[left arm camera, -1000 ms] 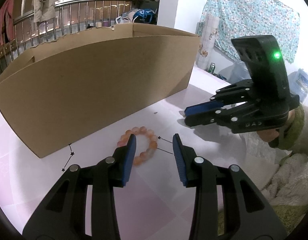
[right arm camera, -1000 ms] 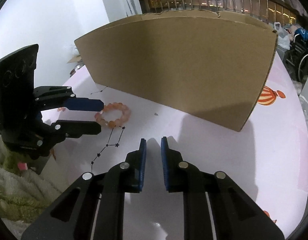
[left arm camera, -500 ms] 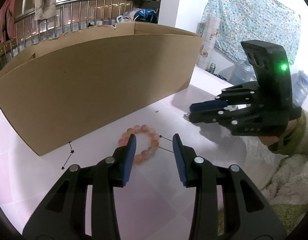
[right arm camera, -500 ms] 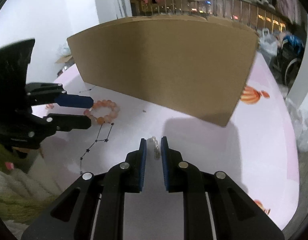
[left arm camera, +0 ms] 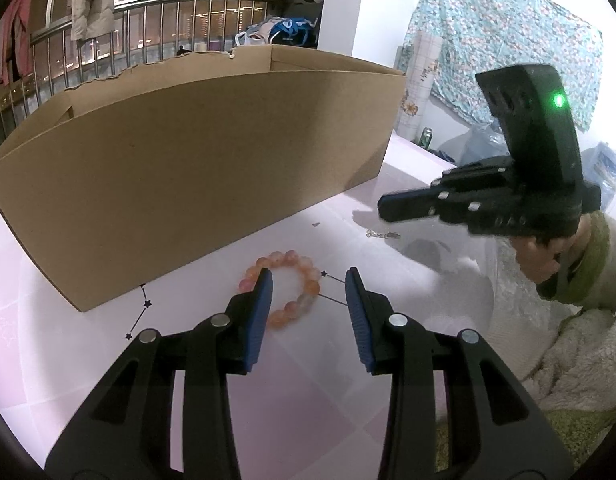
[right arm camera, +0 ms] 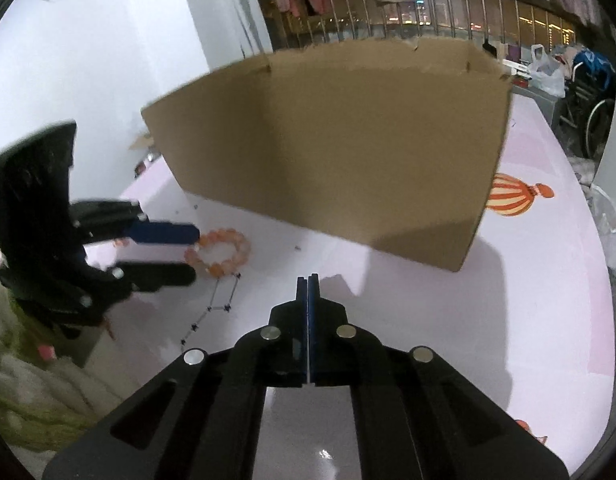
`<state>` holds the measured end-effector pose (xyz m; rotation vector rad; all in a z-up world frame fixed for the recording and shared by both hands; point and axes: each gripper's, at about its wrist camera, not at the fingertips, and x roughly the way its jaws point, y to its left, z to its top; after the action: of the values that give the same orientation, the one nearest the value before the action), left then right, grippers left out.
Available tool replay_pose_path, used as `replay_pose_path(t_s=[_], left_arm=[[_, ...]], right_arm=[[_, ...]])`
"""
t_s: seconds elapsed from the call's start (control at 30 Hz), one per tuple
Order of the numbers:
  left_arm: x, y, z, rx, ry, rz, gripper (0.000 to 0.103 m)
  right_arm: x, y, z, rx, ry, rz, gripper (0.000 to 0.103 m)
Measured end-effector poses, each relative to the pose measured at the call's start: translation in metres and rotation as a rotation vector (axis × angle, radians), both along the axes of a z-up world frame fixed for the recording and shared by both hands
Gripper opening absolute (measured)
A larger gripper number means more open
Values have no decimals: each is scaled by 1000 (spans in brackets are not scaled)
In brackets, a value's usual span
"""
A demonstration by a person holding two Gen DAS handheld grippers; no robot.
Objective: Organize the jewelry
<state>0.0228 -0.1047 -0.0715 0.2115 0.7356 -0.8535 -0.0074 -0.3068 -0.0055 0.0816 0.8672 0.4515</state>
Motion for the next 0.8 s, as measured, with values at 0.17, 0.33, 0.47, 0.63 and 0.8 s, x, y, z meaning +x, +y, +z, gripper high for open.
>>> replay_pose_path(t_s=[0.17,0.33,0.47,0.63,0.8], left_arm=[[0,-1,1,0,-1,-7,36],[-2,-3,1,8,-4,-13,36],[-4,-6,0,11,0,-13,36],[-5,-8,-2,12,7,-13,36],[-5,-12,-5,19,14,-3,36]], right_arm=[[1,-4,10,15,-20,-17,0],[-5,0,9,-6,-3,-1,0],[-12,0,6,-34,28,21,0],[-21,14,-7,-128,61,63,0],[-12,22,-15,-157,57,56,0]])
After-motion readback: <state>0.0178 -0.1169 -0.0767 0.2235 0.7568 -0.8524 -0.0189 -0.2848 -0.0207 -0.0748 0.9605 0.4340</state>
